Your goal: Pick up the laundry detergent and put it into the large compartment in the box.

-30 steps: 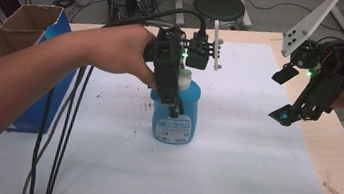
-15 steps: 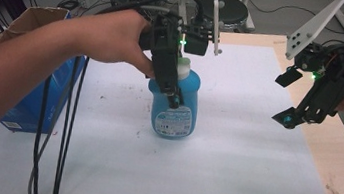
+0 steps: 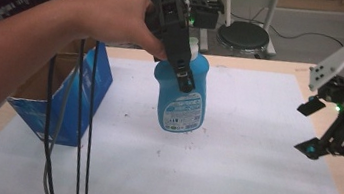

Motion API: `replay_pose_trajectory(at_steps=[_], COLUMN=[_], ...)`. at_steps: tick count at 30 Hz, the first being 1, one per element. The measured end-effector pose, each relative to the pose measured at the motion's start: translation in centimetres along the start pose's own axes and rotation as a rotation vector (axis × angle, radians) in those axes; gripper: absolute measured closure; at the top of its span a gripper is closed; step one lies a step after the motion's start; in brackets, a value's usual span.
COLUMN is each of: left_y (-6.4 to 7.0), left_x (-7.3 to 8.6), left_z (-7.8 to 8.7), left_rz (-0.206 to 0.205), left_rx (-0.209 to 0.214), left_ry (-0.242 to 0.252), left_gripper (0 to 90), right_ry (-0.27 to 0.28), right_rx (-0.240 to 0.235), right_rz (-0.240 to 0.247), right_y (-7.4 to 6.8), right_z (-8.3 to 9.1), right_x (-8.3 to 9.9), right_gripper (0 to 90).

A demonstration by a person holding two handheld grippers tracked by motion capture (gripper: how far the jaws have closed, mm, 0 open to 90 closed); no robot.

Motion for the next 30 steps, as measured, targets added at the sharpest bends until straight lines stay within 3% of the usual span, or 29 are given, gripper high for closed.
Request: replay_pose_trajectory(at_steps=[6, 7, 8, 15, 16, 17, 18, 19, 23, 30], left_y=[-1.2, -1.2, -1.5, -2.4, -2.4, -2.5, -2.5, -2.7, -3.2, -3.6], left_x=[1.7, 1.7, 2.4, 4.6, 4.6, 5.3, 5.3, 6.0, 7.5, 10.3], left_z=[3.4, 3.4, 4.7, 7.7, 7.7, 8.6, 8.6, 9.3, 10.9, 13.1], left_rz=[0.116, 0.116, 0.162, 0.302, 0.302, 0.352, 0.352, 0.401, 0.514, 0.645], left_rx=[-0.041, -0.041, -0.064, -0.104, -0.104, -0.121, -0.121, -0.131, -0.152, -0.203], left_ry=[0.023, 0.023, 0.019, 0.045, 0.045, 0.050, 0.050, 0.058, 0.075, 0.112], left_gripper=[38.0, 38.0, 38.0, 38.0, 38.0, 38.0, 38.0, 38.0, 38.0, 38.0], right_ry=[0.003, 0.003, 0.001, -0.001, -0.001, -0.004, -0.004, 0.000, 0.001, 0.001], right_rx=[-0.005, -0.005, -0.006, -0.013, -0.013, -0.014, -0.014, -0.015, -0.013, -0.015], right_rz=[0.008, 0.008, 0.009, 0.015, 0.015, 0.018, 0.018, 0.022, 0.027, 0.033], right_y=[0.1, 0.1, 0.1, 0.3, 0.3, 0.3, 0.3, 0.3, 0.4, 0.4], right_z=[0.0, 0.0, 0.0, -0.1, -0.1, -0.2, -0.2, -0.1, -0.1, -0.2], right_x=[-0.2, -0.2, -0.2, -0.5, -0.5, -0.6, -0.6, -0.8, -0.9, -1.1], right_gripper=[2.4, 2.4, 2.4, 2.4, 2.4, 2.4, 2.4, 2.4, 2.5, 2.5])
Point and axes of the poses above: each handheld gripper's, and its own axes: z roughly backward along the jaws, x roughly out of its underside, y roughly to its right, the point moved 3 cm from there along -z, roughly forward along the jaws, and after that the axes turned 1 degree about z, right-handed, at the moved point
